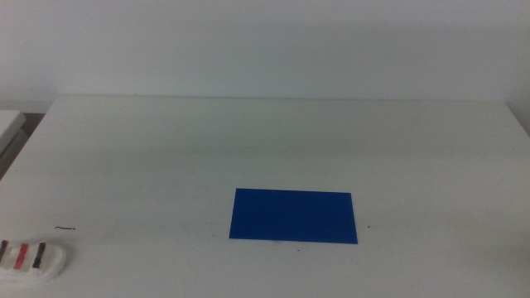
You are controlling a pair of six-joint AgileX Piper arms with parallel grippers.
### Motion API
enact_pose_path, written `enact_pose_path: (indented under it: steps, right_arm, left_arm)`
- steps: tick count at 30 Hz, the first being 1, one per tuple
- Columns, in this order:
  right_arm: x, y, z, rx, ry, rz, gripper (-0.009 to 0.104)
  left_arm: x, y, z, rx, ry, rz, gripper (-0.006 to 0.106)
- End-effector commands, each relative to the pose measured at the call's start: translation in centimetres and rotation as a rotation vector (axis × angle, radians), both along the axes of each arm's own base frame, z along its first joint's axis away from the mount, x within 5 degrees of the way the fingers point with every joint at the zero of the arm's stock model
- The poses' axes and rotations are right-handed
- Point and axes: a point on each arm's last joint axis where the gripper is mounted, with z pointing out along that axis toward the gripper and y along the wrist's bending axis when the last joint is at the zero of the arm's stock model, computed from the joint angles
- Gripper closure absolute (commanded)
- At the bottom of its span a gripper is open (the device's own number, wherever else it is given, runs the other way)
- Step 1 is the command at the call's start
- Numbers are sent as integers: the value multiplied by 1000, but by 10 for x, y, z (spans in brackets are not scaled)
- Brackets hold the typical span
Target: Use one arm to grab the shoe from the table and place it on the mat.
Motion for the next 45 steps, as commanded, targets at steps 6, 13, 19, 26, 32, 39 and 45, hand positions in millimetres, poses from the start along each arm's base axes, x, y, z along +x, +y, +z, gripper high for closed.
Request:
enact_pose_path:
  steps: [6,13,19,26,32,39,45]
  right_arm:
    - [0,0,0,-12,-11,2,16]
    - [0,0,0,-12,-11,2,16]
    - [0,0,0,-12,-11,2,16]
    - [0,0,0,-12,-11,2,16]
    - [0,0,0,-12,-11,2,16]
    - [0,0,0,-12,-11,2,16]
    - [0,0,0,-12,-11,2,16]
  left_arm:
    - [11,19,-20,-54,10,101,19]
    - [27,20,-63,-174,30,181,19]
    - [42,25,-98,-209,65,215,20]
    - [46,25,-116,-240,118,224,61]
    - [71,-24,-81,-303,90,198,102]
    - [133,-159,-52,-404,56,107,102]
    - [148,-270,-64,-430,120,14,102]
